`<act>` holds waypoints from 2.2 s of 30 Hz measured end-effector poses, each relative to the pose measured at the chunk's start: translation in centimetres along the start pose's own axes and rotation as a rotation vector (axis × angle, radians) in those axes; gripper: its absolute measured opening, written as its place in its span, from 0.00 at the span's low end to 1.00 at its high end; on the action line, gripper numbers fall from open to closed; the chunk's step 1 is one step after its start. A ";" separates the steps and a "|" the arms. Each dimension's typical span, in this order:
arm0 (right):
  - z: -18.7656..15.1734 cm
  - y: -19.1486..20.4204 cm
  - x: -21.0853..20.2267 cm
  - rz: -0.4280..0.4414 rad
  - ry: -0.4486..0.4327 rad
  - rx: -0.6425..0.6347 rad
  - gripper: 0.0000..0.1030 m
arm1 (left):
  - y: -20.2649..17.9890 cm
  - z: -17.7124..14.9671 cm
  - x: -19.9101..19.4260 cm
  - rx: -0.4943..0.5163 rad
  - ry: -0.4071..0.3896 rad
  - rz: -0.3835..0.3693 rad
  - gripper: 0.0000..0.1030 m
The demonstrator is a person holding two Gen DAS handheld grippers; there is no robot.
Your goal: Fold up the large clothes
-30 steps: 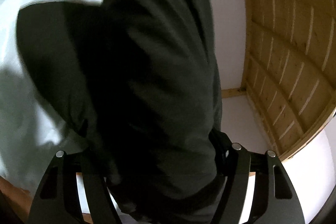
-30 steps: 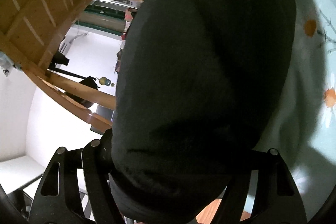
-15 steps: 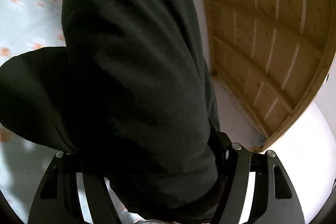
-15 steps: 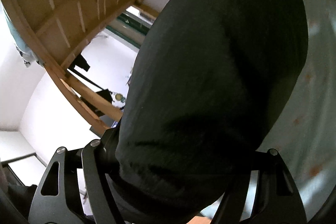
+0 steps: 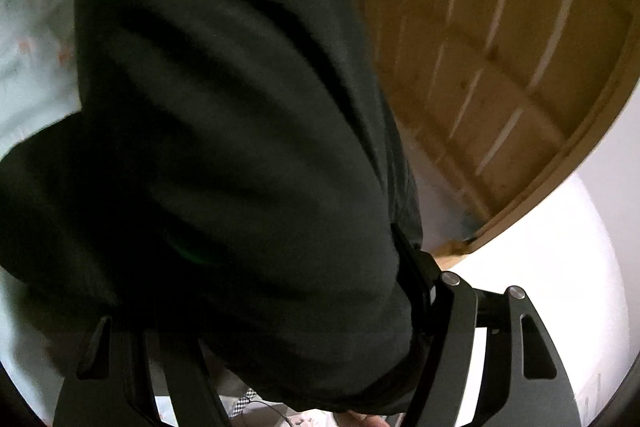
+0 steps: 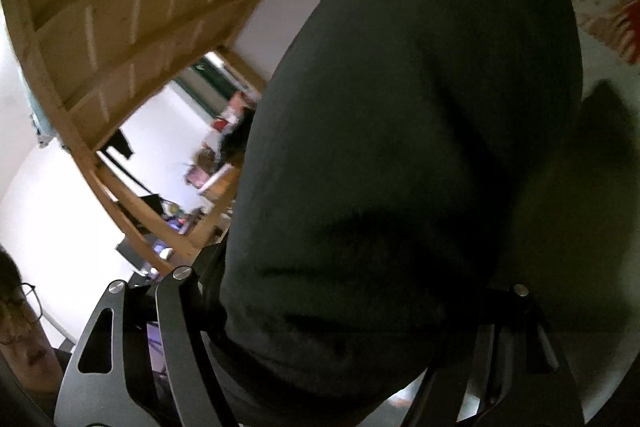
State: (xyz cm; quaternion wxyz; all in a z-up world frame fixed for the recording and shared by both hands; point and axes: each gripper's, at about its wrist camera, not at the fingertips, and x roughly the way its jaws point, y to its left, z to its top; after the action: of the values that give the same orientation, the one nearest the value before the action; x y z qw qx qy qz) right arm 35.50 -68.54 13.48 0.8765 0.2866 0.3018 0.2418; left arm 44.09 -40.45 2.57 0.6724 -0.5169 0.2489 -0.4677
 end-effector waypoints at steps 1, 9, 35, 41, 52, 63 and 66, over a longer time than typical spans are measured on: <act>0.6 -2.3 -1.2 -0.005 0.019 0.015 0.68 | 0.2 -0.7 1.3 -0.003 0.002 0.009 0.66; 0.4 -19.9 -2.5 0.037 0.159 0.295 0.94 | 4.7 -8.5 11.1 0.022 0.000 0.197 0.81; 4.7 -6.5 5.4 -1.108 0.149 -0.333 0.97 | -6.8 -2.2 4.2 0.219 0.161 0.444 0.95; 2.7 -4.3 4.5 -1.078 0.126 -0.295 0.97 | -10.9 9.3 14.4 0.669 0.231 0.660 0.95; 1.4 -9.4 4.6 -1.069 0.108 -0.294 0.97 | 2.4 6.7 22.0 0.763 0.598 0.874 0.96; 1.7 -6.6 4.8 -1.068 0.057 -0.286 0.98 | 2.2 4.9 16.6 0.748 0.463 0.889 0.96; 1.4 -4.1 4.4 -1.073 0.012 -0.223 0.97 | 0.8 4.9 12.8 0.771 0.379 0.933 0.96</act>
State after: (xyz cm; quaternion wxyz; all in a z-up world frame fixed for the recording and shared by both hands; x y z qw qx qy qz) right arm 40.55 -69.32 10.01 0.9001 -0.0034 0.3832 -0.2072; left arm 53.95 -49.49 5.43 0.8876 0.0172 0.3765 -0.2648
